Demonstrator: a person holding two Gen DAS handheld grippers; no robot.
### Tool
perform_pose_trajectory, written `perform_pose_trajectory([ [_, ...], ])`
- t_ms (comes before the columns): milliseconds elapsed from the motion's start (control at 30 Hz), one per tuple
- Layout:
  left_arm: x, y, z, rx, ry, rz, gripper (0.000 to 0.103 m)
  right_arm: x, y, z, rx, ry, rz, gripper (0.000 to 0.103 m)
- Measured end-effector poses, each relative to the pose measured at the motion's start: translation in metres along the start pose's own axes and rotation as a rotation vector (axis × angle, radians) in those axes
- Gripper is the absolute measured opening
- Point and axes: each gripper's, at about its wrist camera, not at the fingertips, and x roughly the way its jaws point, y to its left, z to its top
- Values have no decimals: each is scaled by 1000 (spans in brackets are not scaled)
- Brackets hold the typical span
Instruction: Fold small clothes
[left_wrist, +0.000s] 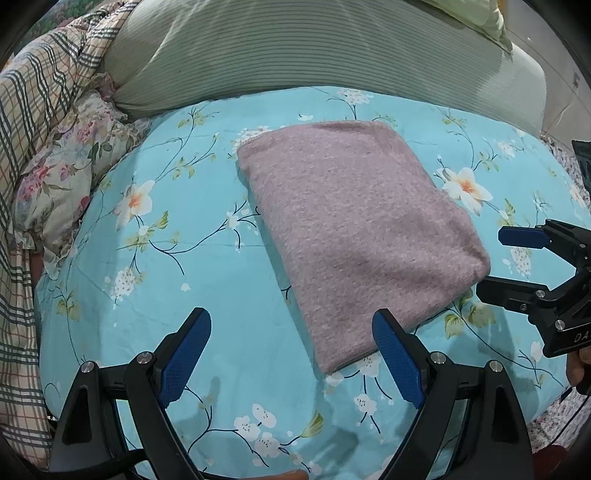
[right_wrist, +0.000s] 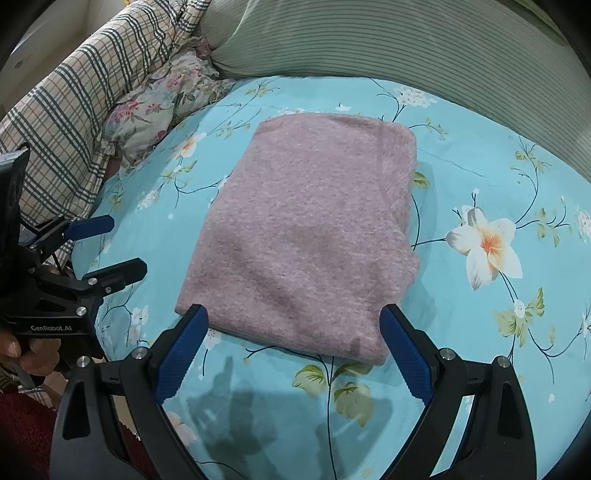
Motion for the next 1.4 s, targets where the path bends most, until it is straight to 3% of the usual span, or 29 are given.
perform_pose_trajectory([
  [1400, 11, -4, 13, -28, 11, -1, 90, 9, -9, 8, 42, 11, -2, 94],
])
